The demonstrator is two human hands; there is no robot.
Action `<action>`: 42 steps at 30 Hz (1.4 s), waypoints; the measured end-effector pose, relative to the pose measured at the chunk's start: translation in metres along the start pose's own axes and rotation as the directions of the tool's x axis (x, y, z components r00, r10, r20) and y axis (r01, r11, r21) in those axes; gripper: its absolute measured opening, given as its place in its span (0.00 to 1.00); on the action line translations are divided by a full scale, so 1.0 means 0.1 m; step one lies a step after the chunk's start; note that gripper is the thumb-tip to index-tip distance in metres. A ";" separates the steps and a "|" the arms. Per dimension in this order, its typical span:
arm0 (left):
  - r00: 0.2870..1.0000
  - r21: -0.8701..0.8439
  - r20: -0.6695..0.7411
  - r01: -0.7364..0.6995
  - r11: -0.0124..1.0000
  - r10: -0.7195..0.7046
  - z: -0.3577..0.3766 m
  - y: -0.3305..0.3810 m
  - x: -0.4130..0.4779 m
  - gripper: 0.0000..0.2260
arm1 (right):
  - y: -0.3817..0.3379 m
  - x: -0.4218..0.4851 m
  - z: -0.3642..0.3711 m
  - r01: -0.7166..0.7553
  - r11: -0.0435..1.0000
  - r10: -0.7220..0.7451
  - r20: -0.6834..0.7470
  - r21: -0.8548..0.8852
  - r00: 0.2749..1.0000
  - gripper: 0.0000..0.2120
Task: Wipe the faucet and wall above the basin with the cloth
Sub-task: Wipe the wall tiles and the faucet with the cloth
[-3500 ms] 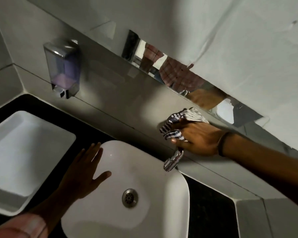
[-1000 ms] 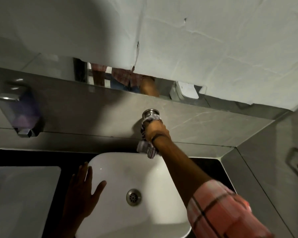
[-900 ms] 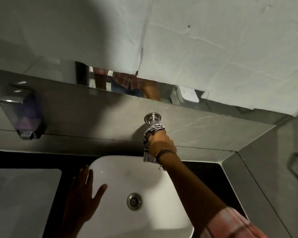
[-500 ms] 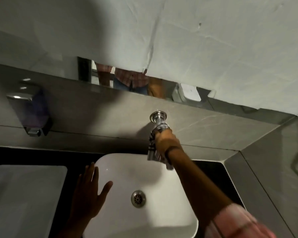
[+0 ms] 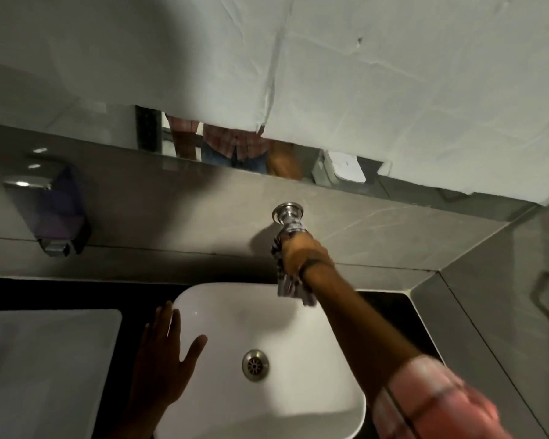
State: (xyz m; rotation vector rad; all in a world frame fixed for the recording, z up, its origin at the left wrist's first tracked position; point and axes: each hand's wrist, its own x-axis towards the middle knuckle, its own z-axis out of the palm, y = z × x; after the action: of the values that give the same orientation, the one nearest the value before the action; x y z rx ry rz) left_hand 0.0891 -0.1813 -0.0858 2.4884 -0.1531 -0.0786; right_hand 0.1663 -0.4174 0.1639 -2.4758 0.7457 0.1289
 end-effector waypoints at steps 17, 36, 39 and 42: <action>0.998 0.057 0.043 0.040 0.998 -0.042 0.02 0.03 0.03 0.49 | 0.21 0.02 0.40 0.004 0.991 0.039 -0.320 0.133 0.947 0.23; 0.997 0.125 0.056 0.044 0.991 -0.051 0.07 -0.02 0.06 0.48 | 0.61 -0.13 1.02 0.473 0.751 -0.057 -0.668 0.461 0.742 0.10; 0.998 0.125 0.042 0.040 0.991 -0.045 0.06 -0.01 0.07 0.48 | 0.78 -0.30 1.22 0.429 0.724 -0.028 -0.599 0.539 0.800 0.10; 0.997 0.129 0.047 0.050 0.990 -0.056 0.07 0.00 0.07 0.48 | 0.82 -0.32 1.21 0.413 0.702 -0.024 -0.561 0.580 0.828 0.12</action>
State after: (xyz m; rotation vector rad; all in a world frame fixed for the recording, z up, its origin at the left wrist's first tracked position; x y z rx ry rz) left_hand 0.0950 -0.1863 -0.0910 2.6200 -0.1165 -0.1588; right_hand 0.1033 -0.3954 0.0299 -1.8303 0.5319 -0.8131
